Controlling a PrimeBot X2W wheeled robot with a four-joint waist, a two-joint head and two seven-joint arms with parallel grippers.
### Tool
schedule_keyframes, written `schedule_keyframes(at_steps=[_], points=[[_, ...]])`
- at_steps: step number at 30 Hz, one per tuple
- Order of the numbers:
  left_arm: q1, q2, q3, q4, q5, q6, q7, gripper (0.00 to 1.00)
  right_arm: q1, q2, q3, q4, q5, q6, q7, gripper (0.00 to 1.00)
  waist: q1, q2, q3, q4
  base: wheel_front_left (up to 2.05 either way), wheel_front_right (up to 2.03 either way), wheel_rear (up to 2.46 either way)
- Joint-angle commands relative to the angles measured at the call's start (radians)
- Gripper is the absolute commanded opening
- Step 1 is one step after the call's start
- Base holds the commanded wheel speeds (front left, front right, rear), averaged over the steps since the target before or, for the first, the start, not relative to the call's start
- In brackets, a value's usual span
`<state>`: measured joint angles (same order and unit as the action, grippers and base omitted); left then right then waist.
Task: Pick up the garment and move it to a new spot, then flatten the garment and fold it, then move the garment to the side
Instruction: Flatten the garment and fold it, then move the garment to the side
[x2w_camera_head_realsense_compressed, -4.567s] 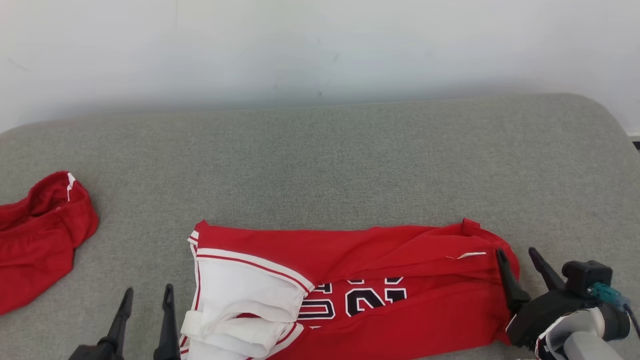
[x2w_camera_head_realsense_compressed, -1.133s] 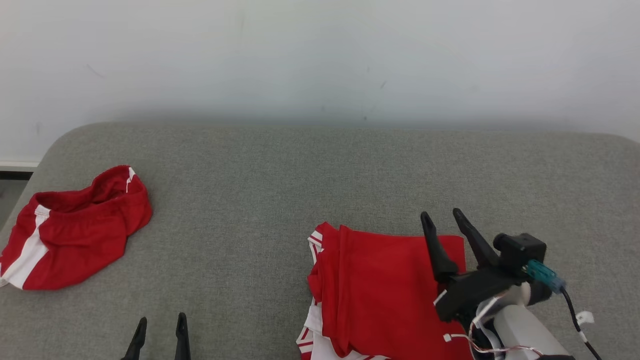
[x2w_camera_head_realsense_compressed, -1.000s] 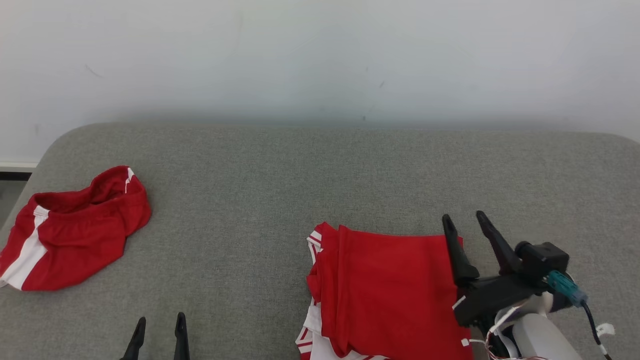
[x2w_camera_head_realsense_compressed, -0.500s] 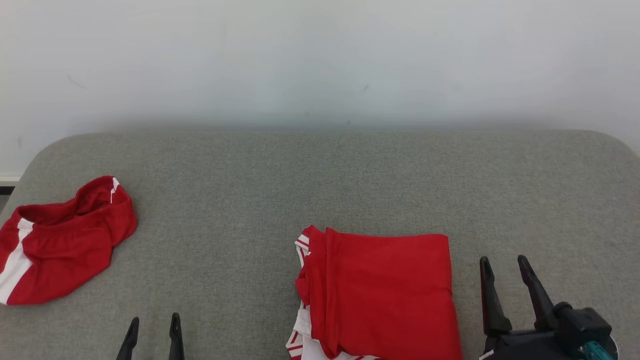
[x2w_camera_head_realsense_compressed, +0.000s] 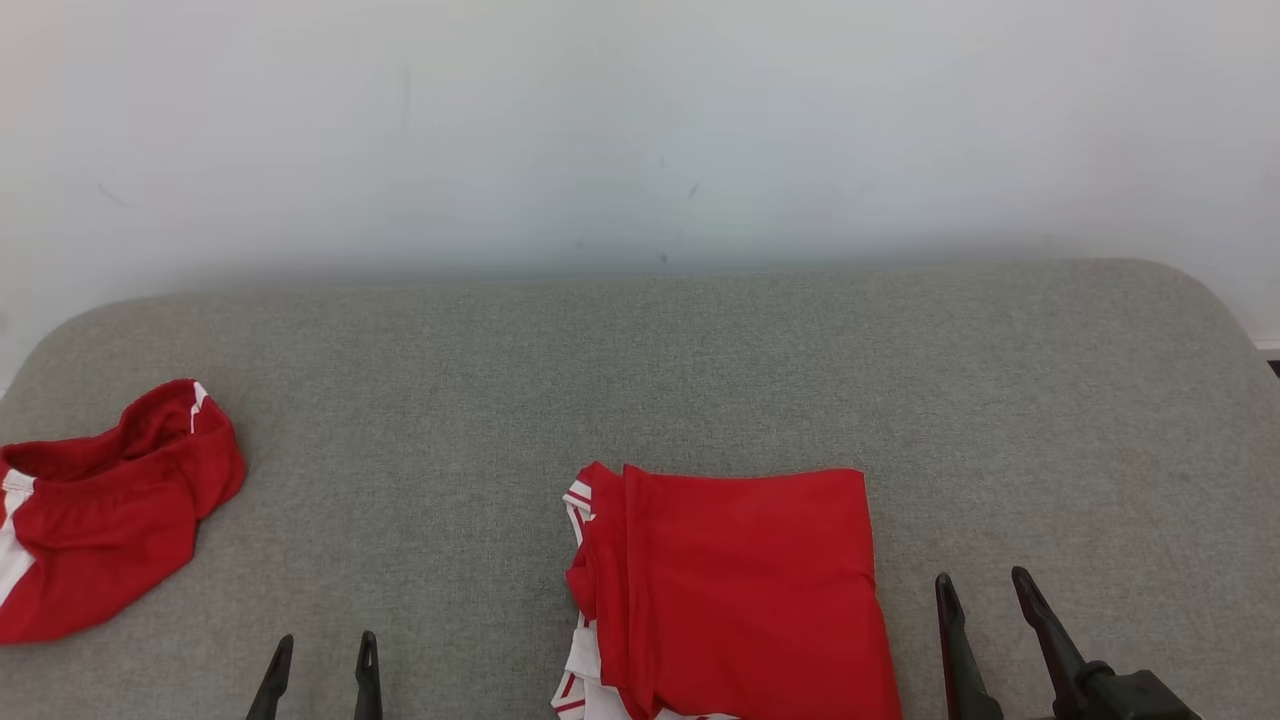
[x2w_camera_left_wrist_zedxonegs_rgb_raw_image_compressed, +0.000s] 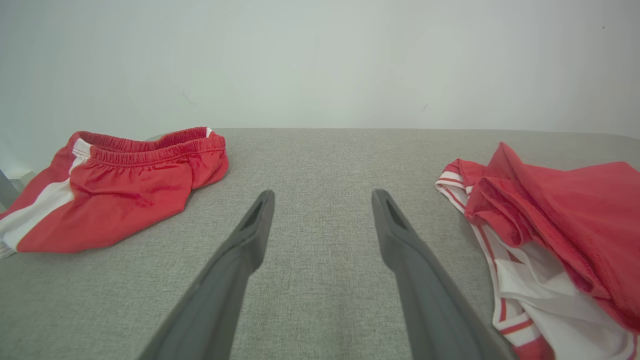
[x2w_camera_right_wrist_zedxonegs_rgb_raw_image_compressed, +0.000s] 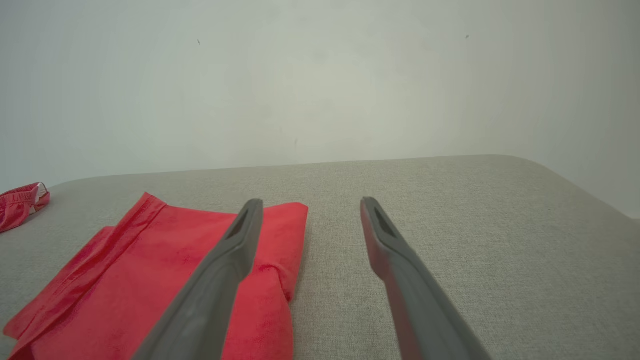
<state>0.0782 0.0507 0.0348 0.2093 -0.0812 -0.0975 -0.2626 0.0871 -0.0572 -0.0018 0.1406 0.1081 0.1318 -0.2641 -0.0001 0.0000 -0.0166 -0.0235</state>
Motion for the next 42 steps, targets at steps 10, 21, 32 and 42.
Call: schedule_keyframes(at_steps=[10, 21, 32, 42], points=[[0.015, -0.001, -0.011, 0.0, -0.003, 0.004, -0.002, 1.0, 0.015, 0.007, 0.002, 0.023, -0.017, -0.003, -0.001, 1.0, 0.0001, 0.0, -0.001, 0.007, 0.0, 0.0, 0.0], [0.023, -0.001, 0.0, 0.002, -0.005, 0.002, -0.002, 1.0, 0.013, 0.008, 0.01, 0.032, 0.002, -0.003, -0.001, 1.0, 0.0001, 0.0, -0.001, 0.011, 0.0, 0.0, 0.0], [0.024, -0.001, 0.003, 0.005, -0.012, -0.002, -0.002, 1.0, 0.008, 0.008, 0.016, 0.041, 0.006, -0.003, -0.001, 1.0, 0.0001, 0.0, -0.005, 0.009, 0.0, 0.0, 0.0], [0.019, -0.001, 0.003, 0.007, -0.013, -0.001, -0.002, 1.0, -0.021, 0.008, 0.03, 0.091, 0.024, -0.003, -0.001, 1.0, 0.0001, 0.0, -0.008, 0.012, 0.0, 0.0, 0.0]])
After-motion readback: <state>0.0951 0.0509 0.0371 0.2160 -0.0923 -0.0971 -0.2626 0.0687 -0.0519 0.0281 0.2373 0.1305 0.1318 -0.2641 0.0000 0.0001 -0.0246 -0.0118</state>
